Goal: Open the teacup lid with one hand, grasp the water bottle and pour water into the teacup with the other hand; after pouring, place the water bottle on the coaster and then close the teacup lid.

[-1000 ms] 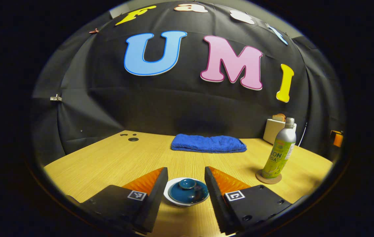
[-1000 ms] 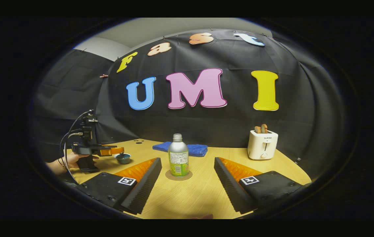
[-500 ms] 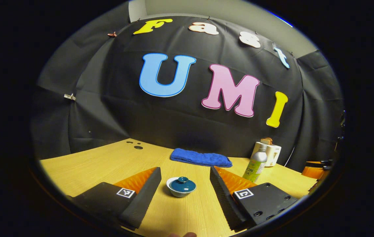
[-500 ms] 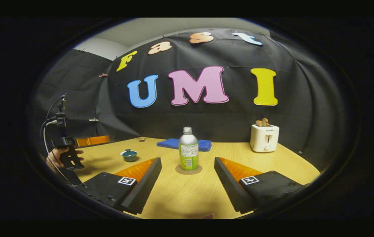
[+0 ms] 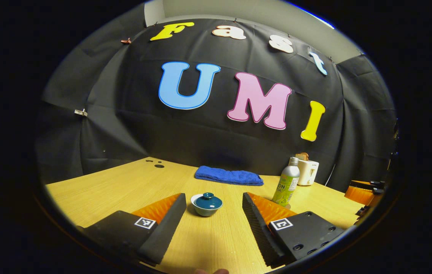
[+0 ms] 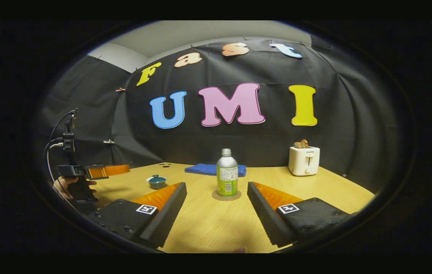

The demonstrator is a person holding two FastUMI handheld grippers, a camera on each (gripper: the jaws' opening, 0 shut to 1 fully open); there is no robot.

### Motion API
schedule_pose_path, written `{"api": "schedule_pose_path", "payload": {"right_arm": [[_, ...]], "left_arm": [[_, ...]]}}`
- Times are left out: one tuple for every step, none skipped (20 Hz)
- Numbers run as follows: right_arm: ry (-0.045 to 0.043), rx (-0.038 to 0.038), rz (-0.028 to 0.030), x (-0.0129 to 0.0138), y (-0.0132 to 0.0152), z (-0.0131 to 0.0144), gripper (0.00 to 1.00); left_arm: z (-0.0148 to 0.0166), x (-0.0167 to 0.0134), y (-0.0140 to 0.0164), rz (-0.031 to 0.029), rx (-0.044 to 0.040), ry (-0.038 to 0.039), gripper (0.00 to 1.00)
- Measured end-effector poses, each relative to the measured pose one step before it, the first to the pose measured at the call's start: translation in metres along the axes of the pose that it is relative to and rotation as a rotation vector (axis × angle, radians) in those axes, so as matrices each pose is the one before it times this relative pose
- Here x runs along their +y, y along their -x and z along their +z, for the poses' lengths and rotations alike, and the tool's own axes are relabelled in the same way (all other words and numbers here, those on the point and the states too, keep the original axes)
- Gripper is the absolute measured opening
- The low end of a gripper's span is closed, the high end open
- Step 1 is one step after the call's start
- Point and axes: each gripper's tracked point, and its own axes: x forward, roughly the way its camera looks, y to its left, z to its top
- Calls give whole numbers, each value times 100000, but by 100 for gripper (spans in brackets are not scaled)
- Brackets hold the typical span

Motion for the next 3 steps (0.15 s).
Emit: {"api": "schedule_pose_path", "payload": {"right_arm": [[-132,487,45,87,-34,-184,99],[-116,103,-3,30,67,-2,99],[-49,-40,-382,-124,-63,33,99]], "left_arm": [[-276,-243,-65,-706,843,-485,94],[-75,-97,22,-497,422,-511,94],[90,35,11,9,-88,-461,94]]}}
